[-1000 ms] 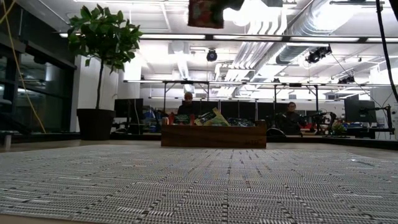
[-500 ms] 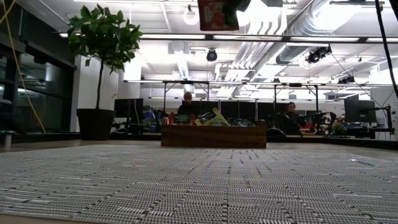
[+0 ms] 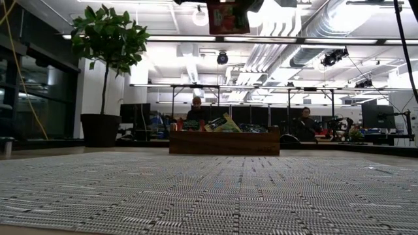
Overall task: Pick & Place Tea
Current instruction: Put the red tea bag into the left section of the wooden organizer
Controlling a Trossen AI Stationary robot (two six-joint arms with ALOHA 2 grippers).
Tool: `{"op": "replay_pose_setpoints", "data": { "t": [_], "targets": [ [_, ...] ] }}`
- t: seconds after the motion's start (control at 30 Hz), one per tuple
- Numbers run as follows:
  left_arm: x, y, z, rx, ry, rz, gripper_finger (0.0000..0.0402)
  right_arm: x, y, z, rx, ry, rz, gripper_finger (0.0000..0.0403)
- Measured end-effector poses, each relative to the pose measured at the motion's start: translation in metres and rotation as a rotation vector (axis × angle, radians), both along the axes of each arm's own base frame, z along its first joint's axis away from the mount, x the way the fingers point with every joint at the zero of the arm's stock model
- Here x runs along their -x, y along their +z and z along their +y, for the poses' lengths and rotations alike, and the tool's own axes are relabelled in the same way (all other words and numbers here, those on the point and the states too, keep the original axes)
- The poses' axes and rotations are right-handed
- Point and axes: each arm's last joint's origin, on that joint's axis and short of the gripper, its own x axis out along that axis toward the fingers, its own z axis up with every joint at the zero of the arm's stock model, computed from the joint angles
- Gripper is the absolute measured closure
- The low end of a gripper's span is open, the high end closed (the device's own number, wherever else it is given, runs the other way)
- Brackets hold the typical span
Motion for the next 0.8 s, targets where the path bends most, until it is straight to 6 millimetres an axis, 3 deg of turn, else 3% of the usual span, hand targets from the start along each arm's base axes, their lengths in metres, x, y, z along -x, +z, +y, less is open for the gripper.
{"op": "replay_pose_setpoints", "data": {
  "t": [0.3,0.47,0.8],
  "targets": [
    [-0.013,-0.003,-0.001,0.007,0.025,-0.058,0.0151,-0.002,0.001,0.000,-0.004,0.002,-0.029,0.0403],
    [-0.027,-0.014,-0.001,0.031,0.017,-0.055,0.0170,-0.001,0.000,0.000,0.004,0.008,-0.003,0.0403],
    [-0.027,-0.014,0.002,0.026,0.035,-0.058,0.0223,0.001,-0.001,0.000,0.016,0.008,0.011,0.0403]
  ]
}}
